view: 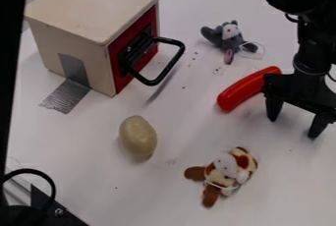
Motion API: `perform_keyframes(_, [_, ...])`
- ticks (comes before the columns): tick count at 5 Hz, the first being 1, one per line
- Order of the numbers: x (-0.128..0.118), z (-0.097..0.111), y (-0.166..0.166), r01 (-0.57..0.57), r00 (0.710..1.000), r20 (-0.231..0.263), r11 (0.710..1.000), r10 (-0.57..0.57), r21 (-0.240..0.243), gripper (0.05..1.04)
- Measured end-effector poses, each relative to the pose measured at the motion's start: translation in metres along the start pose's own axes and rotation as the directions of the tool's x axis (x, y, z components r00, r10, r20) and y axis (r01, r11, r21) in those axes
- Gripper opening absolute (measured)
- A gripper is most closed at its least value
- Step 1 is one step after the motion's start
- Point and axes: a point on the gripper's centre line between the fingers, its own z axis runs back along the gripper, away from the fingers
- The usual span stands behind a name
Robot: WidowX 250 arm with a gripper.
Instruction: Put the red object on the top of the drawer
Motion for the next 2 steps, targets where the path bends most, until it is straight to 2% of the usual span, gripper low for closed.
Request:
perform_keyframes(1, [-0.001, 0.000, 0.000, 0.000, 1.000, -0.006, 1.000, 0.000, 0.001, 0.999])
perform_keyframes(2, [-0.005, 0.005, 0.010, 0.011, 0.998, -0.055, 1.000, -0.011, 0.002, 0.998])
